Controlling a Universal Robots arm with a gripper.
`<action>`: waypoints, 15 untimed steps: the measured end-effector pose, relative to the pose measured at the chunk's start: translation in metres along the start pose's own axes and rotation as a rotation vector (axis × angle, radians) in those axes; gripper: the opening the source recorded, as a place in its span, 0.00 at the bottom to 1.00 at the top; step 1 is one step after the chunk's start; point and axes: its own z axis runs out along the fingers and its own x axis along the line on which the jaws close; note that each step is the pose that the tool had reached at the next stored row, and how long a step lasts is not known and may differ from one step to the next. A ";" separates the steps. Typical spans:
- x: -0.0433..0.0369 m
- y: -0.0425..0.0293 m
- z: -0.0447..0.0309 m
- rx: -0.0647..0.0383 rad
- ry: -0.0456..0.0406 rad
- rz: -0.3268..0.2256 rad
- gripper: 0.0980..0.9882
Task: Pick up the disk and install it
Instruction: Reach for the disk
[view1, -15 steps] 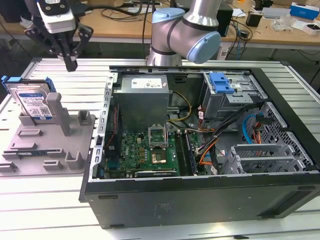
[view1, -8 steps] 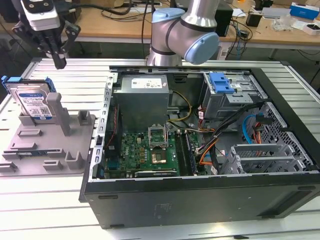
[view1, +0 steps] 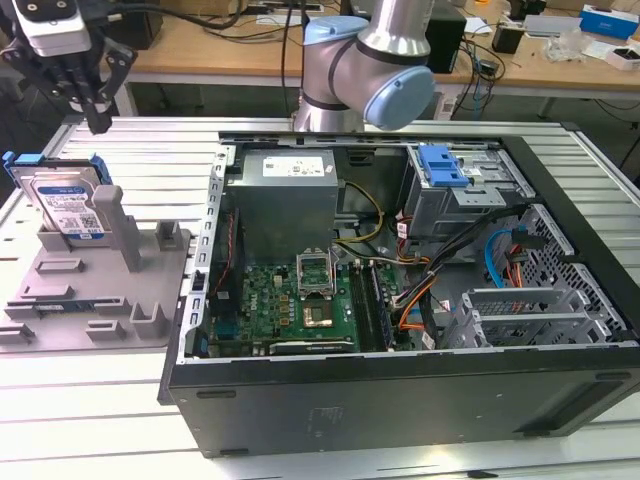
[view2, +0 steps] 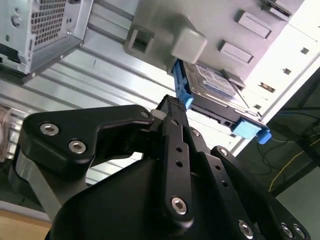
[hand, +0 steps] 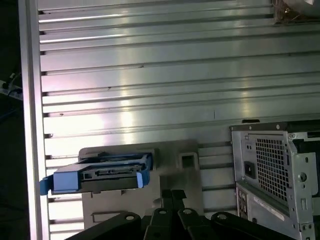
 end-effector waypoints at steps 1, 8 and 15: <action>0.0030 0.0010 0.0002 0.000 0.0006 0.000 0.01; 0.0161 0.0052 0.0010 0.000 0.0047 0.000 0.01; 0.0162 0.0052 0.0010 0.000 0.0053 0.000 0.01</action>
